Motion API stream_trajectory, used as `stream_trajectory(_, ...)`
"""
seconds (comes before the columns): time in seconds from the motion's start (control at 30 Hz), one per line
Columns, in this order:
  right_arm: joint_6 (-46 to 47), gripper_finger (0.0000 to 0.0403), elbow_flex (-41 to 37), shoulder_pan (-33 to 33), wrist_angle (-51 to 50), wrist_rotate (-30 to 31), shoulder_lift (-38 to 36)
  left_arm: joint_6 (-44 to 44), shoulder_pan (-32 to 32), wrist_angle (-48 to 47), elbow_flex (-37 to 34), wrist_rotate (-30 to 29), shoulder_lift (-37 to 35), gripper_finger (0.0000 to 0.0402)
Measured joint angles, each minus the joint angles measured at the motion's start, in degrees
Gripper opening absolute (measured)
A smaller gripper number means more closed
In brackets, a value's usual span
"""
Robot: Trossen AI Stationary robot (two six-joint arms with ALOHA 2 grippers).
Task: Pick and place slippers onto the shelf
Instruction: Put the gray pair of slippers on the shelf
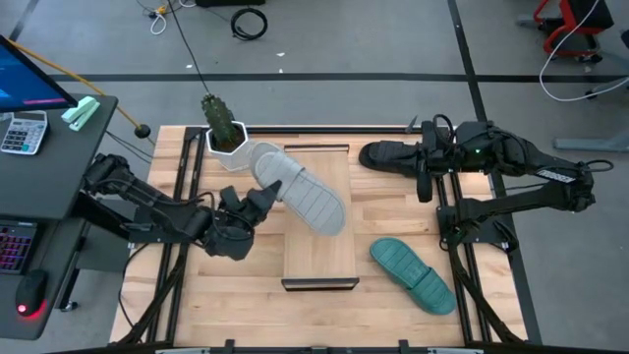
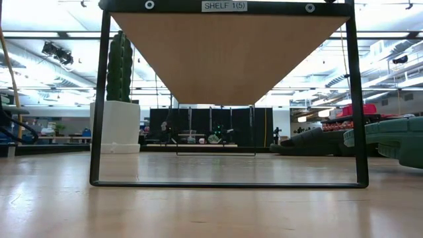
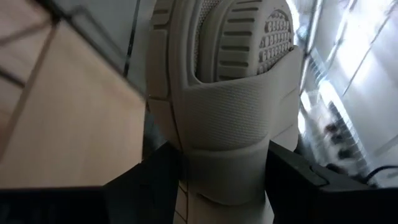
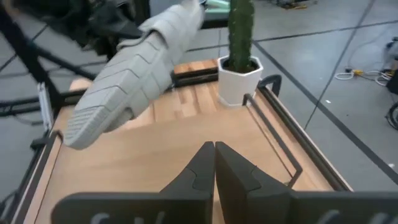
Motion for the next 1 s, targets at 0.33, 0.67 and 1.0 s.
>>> stream_trajectory(0.33, -2.9, 0.0020, 0.0, 0.0, -2.8, -1.6, 0.0, -4.3, 8.5, -16.6, 7.7, 10.3, 1.1, 0.0189)
stream_trajectory(0.67, -4.6, 0.0020, 0.0, 0.0, -4.6, -1.6, 0.0, -17.6, 7.3, -46.3, 27.2, 14.2, 10.0, 0.0187)
stream_trajectory(1.0, -4.6, 0.0020, 0.0, 0.0, -4.8, -1.6, 0.0, -21.2, 4.7, -40.6, 34.8, -0.7, 21.9, 0.0187)
